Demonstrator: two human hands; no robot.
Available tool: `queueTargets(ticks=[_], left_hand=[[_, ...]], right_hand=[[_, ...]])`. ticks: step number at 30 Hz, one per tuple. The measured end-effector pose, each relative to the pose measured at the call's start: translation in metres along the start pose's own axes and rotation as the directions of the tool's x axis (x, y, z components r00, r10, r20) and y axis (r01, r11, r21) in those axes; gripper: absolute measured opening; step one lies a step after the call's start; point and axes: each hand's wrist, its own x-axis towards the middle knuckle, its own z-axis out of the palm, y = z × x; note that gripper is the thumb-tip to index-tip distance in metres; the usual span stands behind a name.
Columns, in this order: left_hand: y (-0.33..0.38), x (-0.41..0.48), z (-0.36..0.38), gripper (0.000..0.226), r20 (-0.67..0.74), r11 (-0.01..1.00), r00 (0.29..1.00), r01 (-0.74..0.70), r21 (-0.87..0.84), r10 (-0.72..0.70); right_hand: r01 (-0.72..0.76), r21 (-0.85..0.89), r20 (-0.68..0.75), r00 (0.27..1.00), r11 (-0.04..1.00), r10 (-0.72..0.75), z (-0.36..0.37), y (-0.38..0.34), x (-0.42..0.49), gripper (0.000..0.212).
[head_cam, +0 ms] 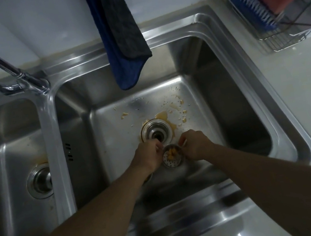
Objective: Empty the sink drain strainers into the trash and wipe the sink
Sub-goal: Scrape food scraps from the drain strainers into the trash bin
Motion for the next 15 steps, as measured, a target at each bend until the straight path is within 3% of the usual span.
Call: queueTargets(ticks=[11, 15], left_hand=[[0.000, -0.011, 0.011, 0.017, 0.042, 0.992, 0.999, -0.023, 0.121, 0.018], [0.008, -0.019, 0.000, 0.028, 0.014, 0.981, 0.995, -0.099, 0.168, 0.098]], right_hand=[[0.023, -0.049, 0.104, 0.994, 0.999, -0.018, 0.004, 0.013, -0.008, 0.039], [0.039, -0.008, 0.054, 0.998, 0.999, -0.038, -0.010, 0.018, -0.017, 0.048]])
